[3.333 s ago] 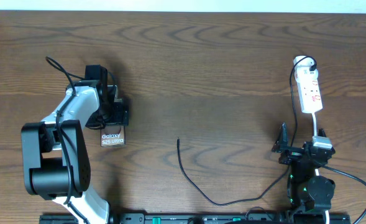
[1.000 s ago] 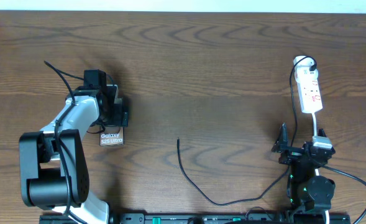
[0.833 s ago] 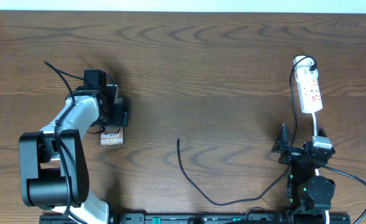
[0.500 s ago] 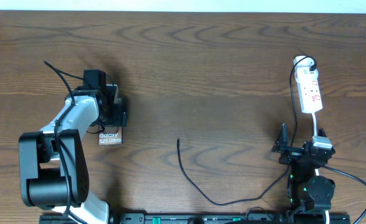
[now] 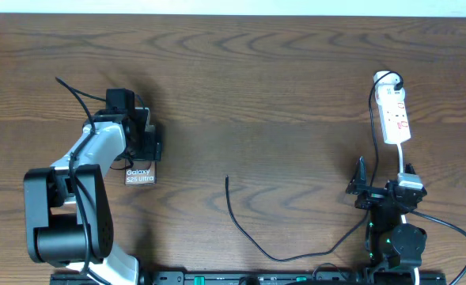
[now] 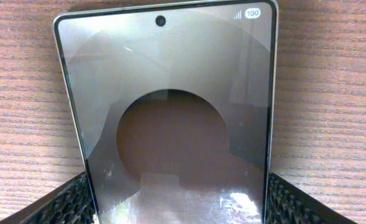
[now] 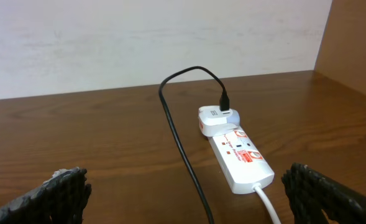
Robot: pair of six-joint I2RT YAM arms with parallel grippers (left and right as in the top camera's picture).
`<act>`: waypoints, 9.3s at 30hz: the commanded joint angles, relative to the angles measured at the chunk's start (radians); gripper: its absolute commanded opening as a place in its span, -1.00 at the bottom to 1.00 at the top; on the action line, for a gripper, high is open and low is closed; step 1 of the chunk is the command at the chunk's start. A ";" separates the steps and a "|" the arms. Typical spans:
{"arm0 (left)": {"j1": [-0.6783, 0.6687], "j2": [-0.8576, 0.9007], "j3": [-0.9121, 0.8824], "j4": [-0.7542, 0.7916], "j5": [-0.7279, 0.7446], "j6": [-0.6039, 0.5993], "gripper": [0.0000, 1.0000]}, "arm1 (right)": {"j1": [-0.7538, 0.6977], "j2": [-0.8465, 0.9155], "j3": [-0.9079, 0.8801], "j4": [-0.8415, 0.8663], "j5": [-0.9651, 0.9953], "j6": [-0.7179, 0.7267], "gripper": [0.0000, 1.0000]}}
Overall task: Plug charger to phone and switch on socket
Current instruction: 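Close the left gripper on the phone's bottom edge, then lift the phone with the left gripper and tilt it upright, then move the right gripper toward the phone held by the left gripper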
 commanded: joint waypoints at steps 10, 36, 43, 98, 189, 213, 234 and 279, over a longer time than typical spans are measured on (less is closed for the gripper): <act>0.002 0.096 -0.072 -0.010 0.072 0.008 0.58 | 0.003 -0.002 -0.001 -0.004 0.001 -0.011 0.99; 0.002 0.096 -0.072 -0.010 0.076 0.008 0.32 | 0.003 -0.002 -0.001 -0.004 0.001 -0.011 0.98; 0.002 0.096 -0.072 -0.009 0.075 0.008 0.23 | 0.003 -0.002 -0.001 -0.004 0.001 -0.012 0.99; 0.003 -0.253 -0.003 -0.005 0.715 -0.497 -0.85 | 0.003 -0.002 -0.001 -0.004 0.001 -0.011 0.98; 0.009 -0.253 -0.006 -0.223 0.384 -1.283 -0.85 | 0.003 -0.002 -0.001 0.003 0.068 -0.012 0.98; 0.009 -0.253 -0.006 -0.239 0.385 -1.294 -0.85 | 0.003 0.002 0.015 0.025 -0.395 0.058 0.99; 0.009 -0.253 -0.006 -0.239 0.385 -1.294 -0.85 | 0.003 1.109 0.756 -0.134 -1.107 0.045 0.98; -0.158 -0.253 -0.006 -0.076 0.387 -1.678 -0.85 | 0.585 1.742 0.874 0.406 -0.885 0.573 0.99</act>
